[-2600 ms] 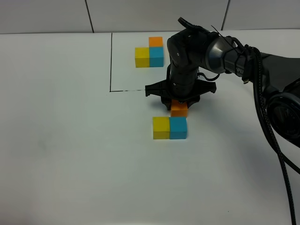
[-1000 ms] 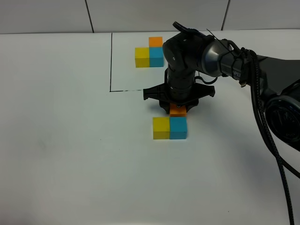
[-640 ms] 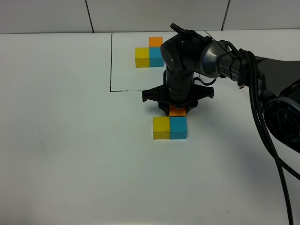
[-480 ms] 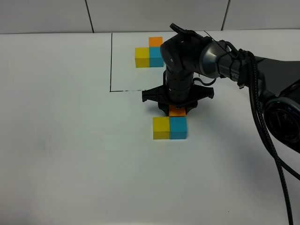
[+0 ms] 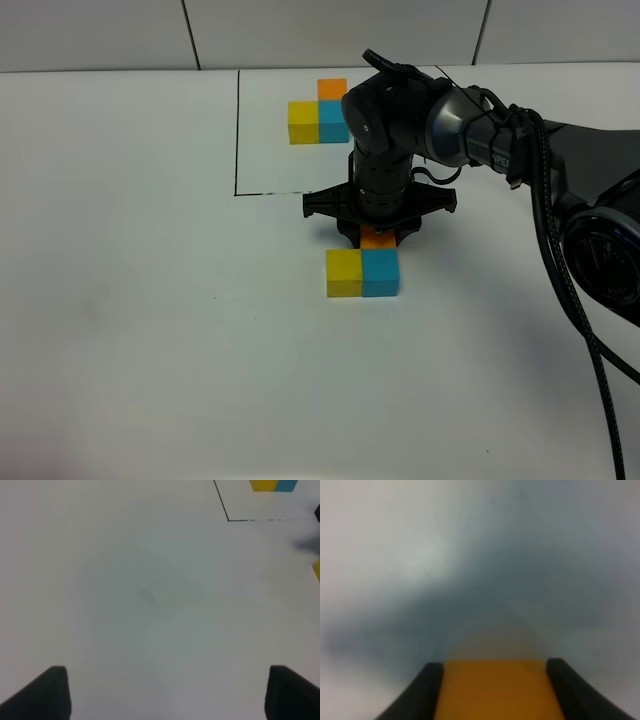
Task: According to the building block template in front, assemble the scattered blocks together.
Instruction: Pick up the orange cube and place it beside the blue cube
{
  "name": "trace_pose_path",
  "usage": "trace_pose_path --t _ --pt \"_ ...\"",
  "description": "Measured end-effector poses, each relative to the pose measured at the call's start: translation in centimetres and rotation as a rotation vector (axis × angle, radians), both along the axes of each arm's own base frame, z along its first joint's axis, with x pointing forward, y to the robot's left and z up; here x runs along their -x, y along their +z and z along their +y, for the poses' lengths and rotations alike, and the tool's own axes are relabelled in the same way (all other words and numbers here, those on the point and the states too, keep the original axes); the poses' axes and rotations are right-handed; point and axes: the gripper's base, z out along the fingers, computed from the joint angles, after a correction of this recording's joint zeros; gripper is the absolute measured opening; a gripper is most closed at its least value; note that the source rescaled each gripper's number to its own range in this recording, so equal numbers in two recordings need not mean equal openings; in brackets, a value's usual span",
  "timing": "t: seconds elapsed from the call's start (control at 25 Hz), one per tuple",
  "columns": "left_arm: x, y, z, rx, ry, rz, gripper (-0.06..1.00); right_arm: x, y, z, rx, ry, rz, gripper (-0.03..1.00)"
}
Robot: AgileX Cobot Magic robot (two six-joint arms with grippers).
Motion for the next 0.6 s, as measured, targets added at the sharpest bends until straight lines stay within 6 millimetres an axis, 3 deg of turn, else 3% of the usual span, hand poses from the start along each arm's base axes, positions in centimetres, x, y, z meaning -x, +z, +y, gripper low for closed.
trace_pose_path --t 0.6 --pt "0.0 0.0 0.0 0.0 0.0 0.0 0.67 -0.06 0.01 0.04 -0.003 0.01 -0.007 0.02"
